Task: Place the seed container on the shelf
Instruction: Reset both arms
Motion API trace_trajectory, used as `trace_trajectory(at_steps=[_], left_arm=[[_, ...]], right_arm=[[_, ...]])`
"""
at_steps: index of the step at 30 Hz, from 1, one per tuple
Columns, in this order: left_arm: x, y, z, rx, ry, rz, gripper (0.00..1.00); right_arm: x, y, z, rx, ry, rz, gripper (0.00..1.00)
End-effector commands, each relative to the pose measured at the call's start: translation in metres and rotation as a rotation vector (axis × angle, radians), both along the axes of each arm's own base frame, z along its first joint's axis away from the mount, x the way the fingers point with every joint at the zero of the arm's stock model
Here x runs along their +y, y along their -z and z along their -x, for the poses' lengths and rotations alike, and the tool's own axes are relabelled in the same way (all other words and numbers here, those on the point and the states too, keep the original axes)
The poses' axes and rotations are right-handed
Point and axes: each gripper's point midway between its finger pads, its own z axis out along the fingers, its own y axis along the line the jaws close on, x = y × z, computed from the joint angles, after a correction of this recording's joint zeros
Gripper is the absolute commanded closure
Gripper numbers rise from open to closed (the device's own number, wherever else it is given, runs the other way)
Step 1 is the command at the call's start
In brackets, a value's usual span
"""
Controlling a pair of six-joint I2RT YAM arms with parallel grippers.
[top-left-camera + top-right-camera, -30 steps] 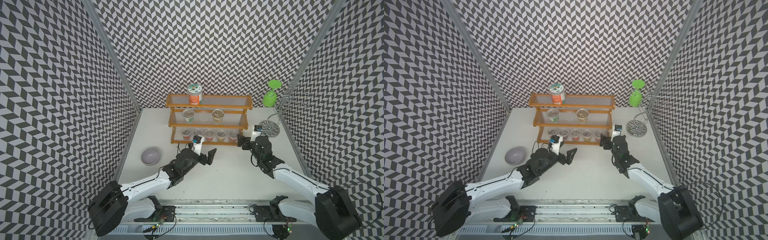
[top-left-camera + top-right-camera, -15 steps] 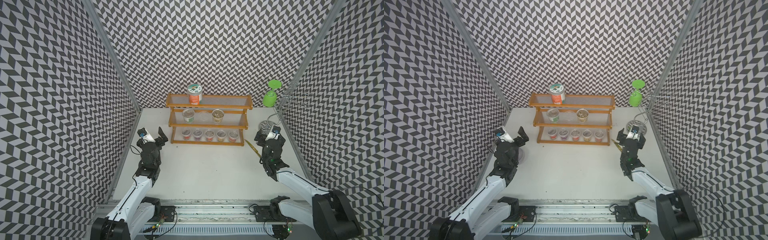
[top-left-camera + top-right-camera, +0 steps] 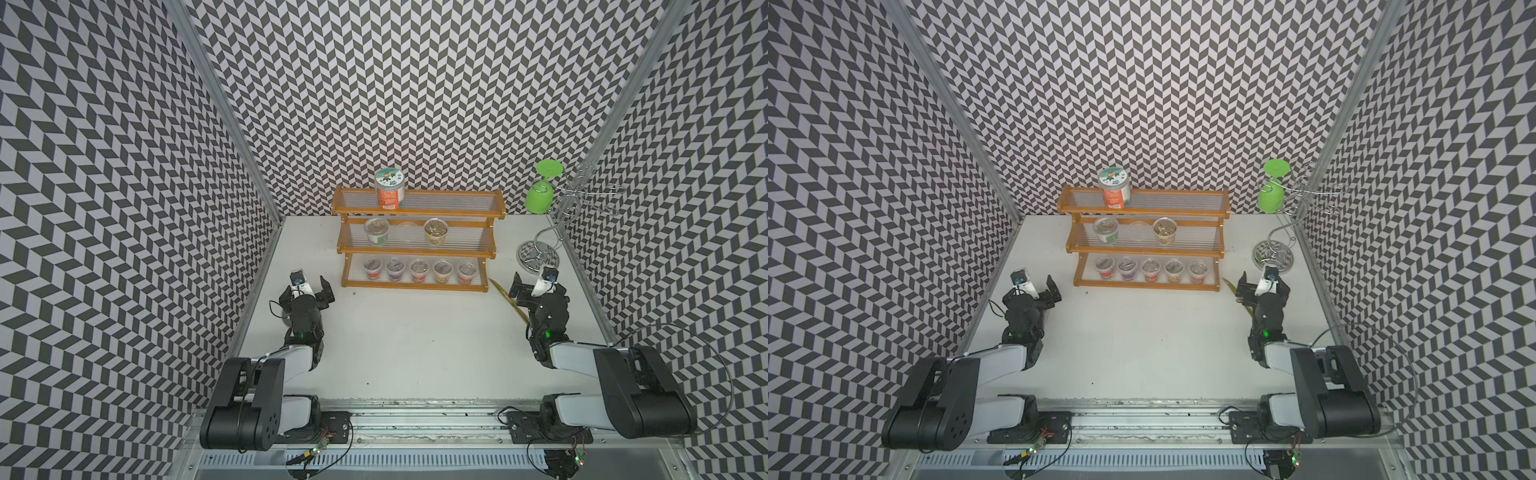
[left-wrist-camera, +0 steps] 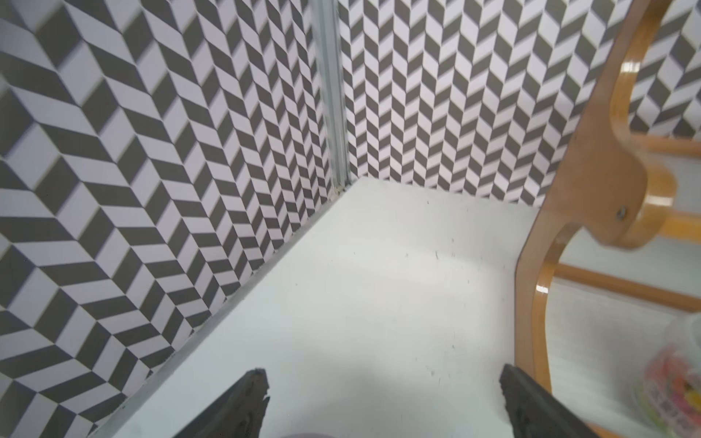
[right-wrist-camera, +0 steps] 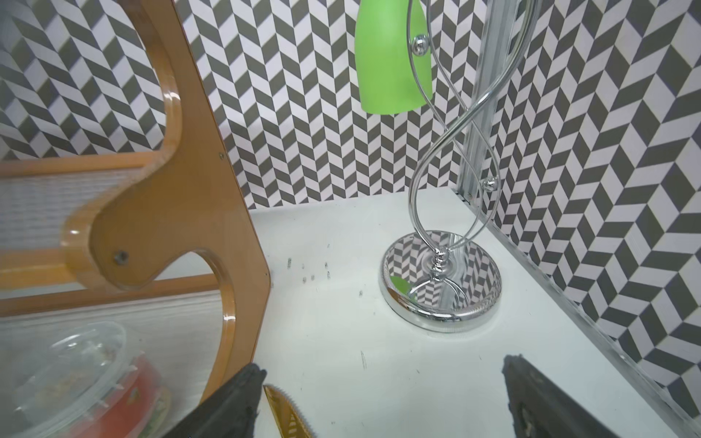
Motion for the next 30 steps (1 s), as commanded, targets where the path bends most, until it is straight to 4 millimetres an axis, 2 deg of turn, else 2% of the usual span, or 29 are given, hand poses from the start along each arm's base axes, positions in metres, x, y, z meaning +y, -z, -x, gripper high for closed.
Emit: trace_trajectory(at_steps=[1, 4, 7, 9, 11, 13, 14, 19, 20, 30], left_arm=[[-0.017, -0.034, -0.011, -0.149, 0.127, -0.028, 0.00], [-0.027, -0.031, -0.013, -0.176, 0.204, 0.004, 0.00], [-0.032, -0.020, -0.008, -0.215, 0.247, -0.010, 0.00], [-0.033, -0.025, -0.009, -0.231, 0.249, -0.012, 0.00], [-0.022, -0.013, -0.019, -0.161, 0.187, 0.026, 0.00], [-0.020, -0.015, -0.022, -0.169, 0.165, 0.014, 0.00], [-0.020, -0.012, -0.024, -0.148, 0.160, 0.024, 0.00], [-0.022, -0.014, -0.021, -0.159, 0.163, 0.014, 0.00], [-0.022, -0.015, -0.021, -0.163, 0.162, 0.011, 0.00], [-0.025, -0.012, -0.025, -0.142, 0.154, -0.006, 0.00]], right_arm=[[0.024, -0.023, 0.000, -0.133, -0.164, 0.004, 0.00], [0.020, -0.015, 0.017, -0.183, -0.143, -0.002, 0.00], [0.013, -0.021, 0.025, -0.251, -0.098, -0.013, 0.01], [0.010, -0.014, 0.018, -0.200, -0.083, -0.018, 0.01], [0.001, -0.006, 0.005, -0.140, -0.023, -0.043, 0.01], [0.000, 0.005, -0.002, -0.078, 0.020, -0.034, 0.01], [-0.001, -0.005, -0.010, -0.102, 0.033, -0.030, 0.01], [0.000, -0.015, -0.007, -0.164, 0.032, -0.026, 0.01], [-0.001, -0.007, 0.000, -0.149, 0.032, -0.026, 0.01], [0.000, -0.006, 0.000, -0.144, 0.031, -0.023, 0.00]])
